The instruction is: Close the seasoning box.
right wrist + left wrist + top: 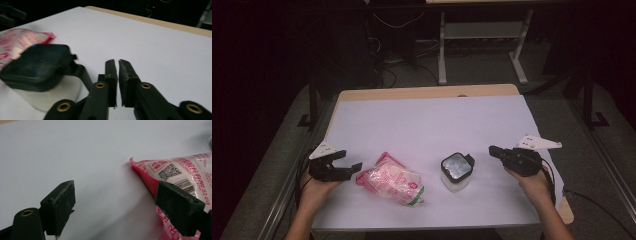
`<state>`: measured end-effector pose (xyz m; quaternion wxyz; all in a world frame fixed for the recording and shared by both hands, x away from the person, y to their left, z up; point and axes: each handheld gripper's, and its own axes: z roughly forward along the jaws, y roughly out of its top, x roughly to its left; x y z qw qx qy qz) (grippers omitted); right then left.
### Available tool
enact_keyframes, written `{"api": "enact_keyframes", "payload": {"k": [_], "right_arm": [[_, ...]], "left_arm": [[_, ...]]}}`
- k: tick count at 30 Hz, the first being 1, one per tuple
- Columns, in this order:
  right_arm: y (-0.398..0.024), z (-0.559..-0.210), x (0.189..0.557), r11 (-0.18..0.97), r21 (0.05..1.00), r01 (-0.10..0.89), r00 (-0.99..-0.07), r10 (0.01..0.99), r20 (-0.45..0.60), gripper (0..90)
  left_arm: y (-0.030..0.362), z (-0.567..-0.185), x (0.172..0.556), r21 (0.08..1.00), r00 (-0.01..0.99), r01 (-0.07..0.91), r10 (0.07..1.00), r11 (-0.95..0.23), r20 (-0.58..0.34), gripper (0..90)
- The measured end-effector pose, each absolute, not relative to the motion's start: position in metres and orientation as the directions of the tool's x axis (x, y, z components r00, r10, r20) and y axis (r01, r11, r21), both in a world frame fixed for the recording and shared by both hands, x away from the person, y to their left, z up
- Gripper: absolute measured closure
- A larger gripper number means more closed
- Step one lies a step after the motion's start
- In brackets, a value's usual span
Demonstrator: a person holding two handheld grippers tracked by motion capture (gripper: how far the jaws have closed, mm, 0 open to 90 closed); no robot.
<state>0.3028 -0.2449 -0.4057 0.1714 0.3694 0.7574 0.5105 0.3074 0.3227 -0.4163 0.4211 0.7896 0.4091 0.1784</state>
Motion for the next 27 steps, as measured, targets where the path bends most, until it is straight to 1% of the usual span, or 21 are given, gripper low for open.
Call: {"api": "enact_keyframes", "payload": {"k": [7,8,9,11,12,13,15,16,18,27], "right_arm": [[-0.263,-0.419,0.310,0.188,0.888,0.420,-0.604,0.788,0.119,57.1],[-0.265,-0.421,0.311,0.185,0.887,0.424,-0.594,0.796,0.118,55.3],[-0.267,-0.424,0.313,0.184,0.879,0.439,-0.590,0.797,0.128,51.0],[-0.269,-0.432,0.319,0.190,0.858,0.476,-0.585,0.797,0.148,38.5],[-0.269,-0.435,0.320,0.195,0.850,0.488,-0.583,0.798,0.152,34.6],[-0.269,-0.440,0.323,0.205,0.840,0.502,-0.575,0.805,0.147,27.6],[-0.268,-0.445,0.324,0.232,0.834,0.501,-0.567,0.816,0.113,20.3],[-0.268,-0.447,0.325,0.245,0.833,0.496,-0.562,0.822,0.093,18.1],[-0.268,-0.448,0.326,0.238,0.830,0.504,-0.561,0.821,0.105,16.0],[-0.268,-0.449,0.326,0.245,0.841,0.483,-0.563,0.822,0.084,15.7]], "left_arm": [[0.322,-0.418,0.308,0.808,0.602,0.501,0.795,-0.310,-0.069,16.1],[0.323,-0.418,0.308,0.804,0.607,0.501,0.793,-0.321,-0.061,16.1],[0.323,-0.418,0.308,0.802,0.608,0.501,0.792,-0.325,-0.058,16.1],[0.323,-0.418,0.308,0.802,0.609,0.500,0.791,-0.326,-0.058,16.1],[0.322,-0.419,0.309,0.803,0.608,0.502,0.791,-0.321,-0.064,16.1],[0.322,-0.419,0.309,0.801,0.610,0.502,0.790,-0.326,-0.061,16.1],[0.322,-0.420,0.309,0.797,0.614,0.501,0.787,-0.336,-0.054,16.1],[0.321,-0.420,0.309,0.795,0.613,0.502,0.788,-0.340,-0.050,16.1],[0.321,-0.420,0.309,0.796,0.613,0.502,0.788,-0.339,-0.051,16.1],[0.320,-0.421,0.309,0.797,0.609,0.505,0.791,-0.332,-0.057,16.1]]}}
